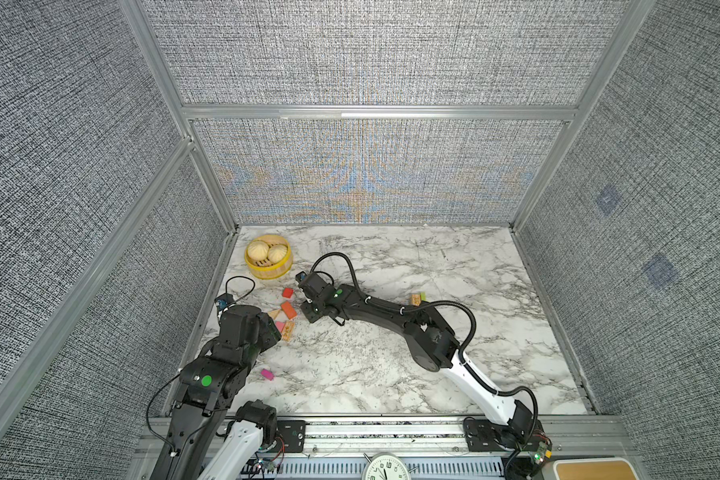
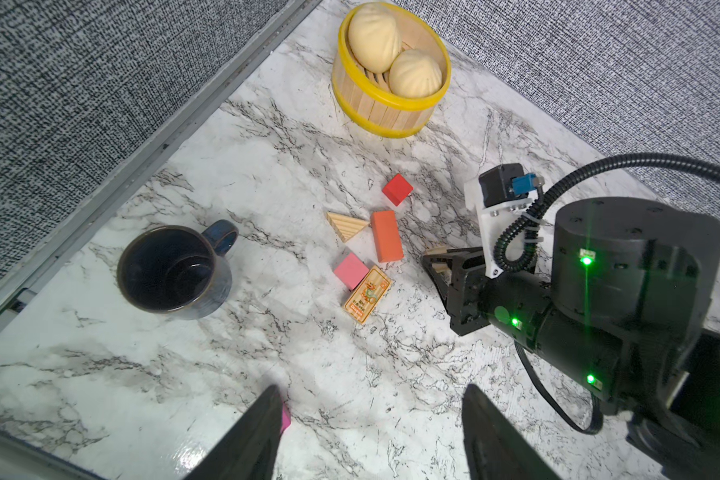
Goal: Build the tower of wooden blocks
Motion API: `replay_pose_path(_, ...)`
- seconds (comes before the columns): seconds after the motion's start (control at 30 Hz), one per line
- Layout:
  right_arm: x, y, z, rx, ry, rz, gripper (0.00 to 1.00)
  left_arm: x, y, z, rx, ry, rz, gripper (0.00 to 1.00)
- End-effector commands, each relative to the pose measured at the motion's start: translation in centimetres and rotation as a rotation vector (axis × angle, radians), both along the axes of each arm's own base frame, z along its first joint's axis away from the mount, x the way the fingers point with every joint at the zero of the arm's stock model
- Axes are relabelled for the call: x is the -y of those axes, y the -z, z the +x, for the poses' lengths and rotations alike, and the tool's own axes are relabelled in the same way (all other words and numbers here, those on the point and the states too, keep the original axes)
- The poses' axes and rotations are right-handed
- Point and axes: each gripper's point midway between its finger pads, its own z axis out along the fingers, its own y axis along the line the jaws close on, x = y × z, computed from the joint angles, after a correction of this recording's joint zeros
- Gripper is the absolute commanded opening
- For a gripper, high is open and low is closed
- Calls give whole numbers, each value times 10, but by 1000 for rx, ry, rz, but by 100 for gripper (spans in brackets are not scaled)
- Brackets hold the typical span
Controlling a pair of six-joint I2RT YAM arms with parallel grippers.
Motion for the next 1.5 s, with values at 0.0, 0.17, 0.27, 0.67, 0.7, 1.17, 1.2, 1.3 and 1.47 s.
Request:
replay_pose_path(0.0,4,-20,4,31,26,28,25,11,-3,12,15,60,0,70)
replay_pose_path(0.17,28,-41,7,32,69,57,25,44,-6,39,61,219,-48,70)
replay_pose_path(0.27,51,-52,11,28,116,73,25,55,-8,55,72,243,-72,69)
replay_pose_path(0.67,187,-72,16,45,344,43,25,151,13,126,22,443,-60,68)
replay_pose_path(0.7,198,-70,14,40,360,35,25,158,16,130,17,454,-60,68)
replay_pose_path(1.17,317,-58,-1,9,613,25,25,244,53,171,-58,598,-64,68)
replay_pose_path(1.2,321,-56,-2,4,625,23,25,247,55,172,-63,605,-64,68)
replay_pose_path(1.3,334,-52,-1,-3,663,-5,25,256,60,175,-73,629,-66,68)
replay_pose_path(1.47,346,-47,3,-14,702,-19,25,262,66,179,-79,639,-64,68)
